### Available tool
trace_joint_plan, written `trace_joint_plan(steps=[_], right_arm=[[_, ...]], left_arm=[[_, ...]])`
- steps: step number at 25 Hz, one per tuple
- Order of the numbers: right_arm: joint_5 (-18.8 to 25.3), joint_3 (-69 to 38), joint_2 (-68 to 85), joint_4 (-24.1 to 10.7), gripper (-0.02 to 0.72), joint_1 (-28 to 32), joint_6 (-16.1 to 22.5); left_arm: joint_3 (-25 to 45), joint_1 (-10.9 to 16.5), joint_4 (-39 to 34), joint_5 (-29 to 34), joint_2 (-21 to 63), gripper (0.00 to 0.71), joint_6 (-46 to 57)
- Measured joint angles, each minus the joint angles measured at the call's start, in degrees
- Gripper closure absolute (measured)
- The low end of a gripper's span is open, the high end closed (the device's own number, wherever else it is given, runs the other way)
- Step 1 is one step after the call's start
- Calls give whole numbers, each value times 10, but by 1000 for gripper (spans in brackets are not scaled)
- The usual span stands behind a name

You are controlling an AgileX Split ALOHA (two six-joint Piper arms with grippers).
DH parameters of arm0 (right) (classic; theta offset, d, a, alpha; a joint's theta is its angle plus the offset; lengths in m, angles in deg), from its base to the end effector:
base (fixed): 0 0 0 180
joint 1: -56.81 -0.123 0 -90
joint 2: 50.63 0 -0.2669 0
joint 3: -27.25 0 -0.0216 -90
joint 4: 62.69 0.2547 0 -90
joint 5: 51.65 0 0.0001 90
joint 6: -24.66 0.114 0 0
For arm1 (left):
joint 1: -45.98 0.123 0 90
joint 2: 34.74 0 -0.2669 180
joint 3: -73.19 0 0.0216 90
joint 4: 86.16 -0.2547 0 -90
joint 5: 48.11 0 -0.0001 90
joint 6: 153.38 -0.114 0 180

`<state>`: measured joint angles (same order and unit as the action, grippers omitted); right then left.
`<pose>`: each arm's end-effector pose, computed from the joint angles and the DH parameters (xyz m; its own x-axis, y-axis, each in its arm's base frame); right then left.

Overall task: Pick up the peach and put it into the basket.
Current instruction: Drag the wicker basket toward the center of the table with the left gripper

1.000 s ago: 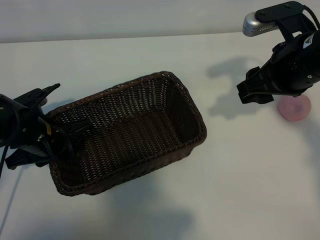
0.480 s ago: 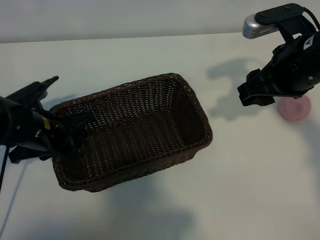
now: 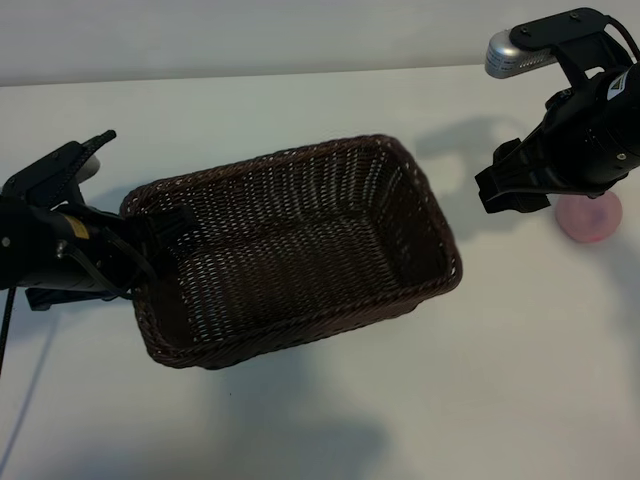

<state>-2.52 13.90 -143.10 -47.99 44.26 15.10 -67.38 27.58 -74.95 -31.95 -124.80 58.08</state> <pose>0.2992 0.0890 0.2404 -0.8783 -0.1923 -0.4378 -0.2926 0.9403 0.1739 0.2592 -0.0927 0.1509 -0.8095 -0.4381 -0.3909 -0.2698 0.8689 -0.4151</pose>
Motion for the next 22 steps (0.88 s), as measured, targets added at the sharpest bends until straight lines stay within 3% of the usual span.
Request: trace_joint_plan(steps=[7,16,22], right_arm=[[3,0,0,0,142,0,0],[5,0,0,0,142,0,0],[6,0,0,0,142,0,-1]], left_arm=[[-5,0,26,8,4,543,-47],[-81,0,24,40,4,543,-80],[-124,31,24,79,-15,543,-127]])
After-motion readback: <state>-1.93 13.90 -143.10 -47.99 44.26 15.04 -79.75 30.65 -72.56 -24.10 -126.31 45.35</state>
